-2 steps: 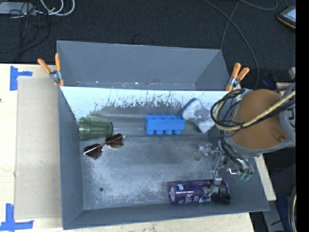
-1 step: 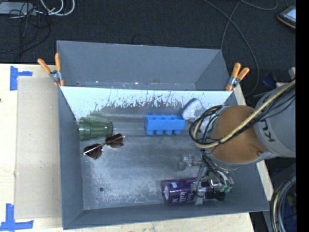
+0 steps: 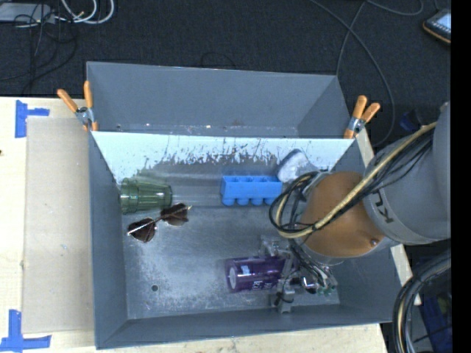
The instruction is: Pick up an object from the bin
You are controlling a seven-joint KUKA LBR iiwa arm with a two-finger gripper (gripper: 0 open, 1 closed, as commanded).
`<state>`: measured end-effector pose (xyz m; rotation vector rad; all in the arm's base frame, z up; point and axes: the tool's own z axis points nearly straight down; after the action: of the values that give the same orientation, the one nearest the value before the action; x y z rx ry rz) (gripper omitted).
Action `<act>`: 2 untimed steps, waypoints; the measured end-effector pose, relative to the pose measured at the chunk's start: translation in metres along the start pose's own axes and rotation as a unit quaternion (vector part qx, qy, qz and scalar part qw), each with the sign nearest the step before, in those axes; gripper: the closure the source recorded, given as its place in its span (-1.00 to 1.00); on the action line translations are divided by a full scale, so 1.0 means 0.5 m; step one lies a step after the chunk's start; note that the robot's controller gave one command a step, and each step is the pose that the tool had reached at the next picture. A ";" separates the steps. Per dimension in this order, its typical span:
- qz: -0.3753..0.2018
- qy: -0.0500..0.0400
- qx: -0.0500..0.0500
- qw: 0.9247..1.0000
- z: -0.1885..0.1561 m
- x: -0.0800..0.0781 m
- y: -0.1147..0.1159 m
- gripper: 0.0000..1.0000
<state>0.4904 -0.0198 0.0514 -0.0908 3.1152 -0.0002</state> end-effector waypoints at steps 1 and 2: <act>0.093 0.004 0.001 0.996 -0.029 0.024 0.012 -1.00; 0.095 0.011 0.001 0.995 -0.164 0.027 0.018 -1.00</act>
Offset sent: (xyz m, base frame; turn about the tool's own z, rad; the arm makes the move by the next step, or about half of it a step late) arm -0.0102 0.0158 0.2824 0.0841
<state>0.4745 -0.0115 0.1329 0.2056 3.1310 0.0003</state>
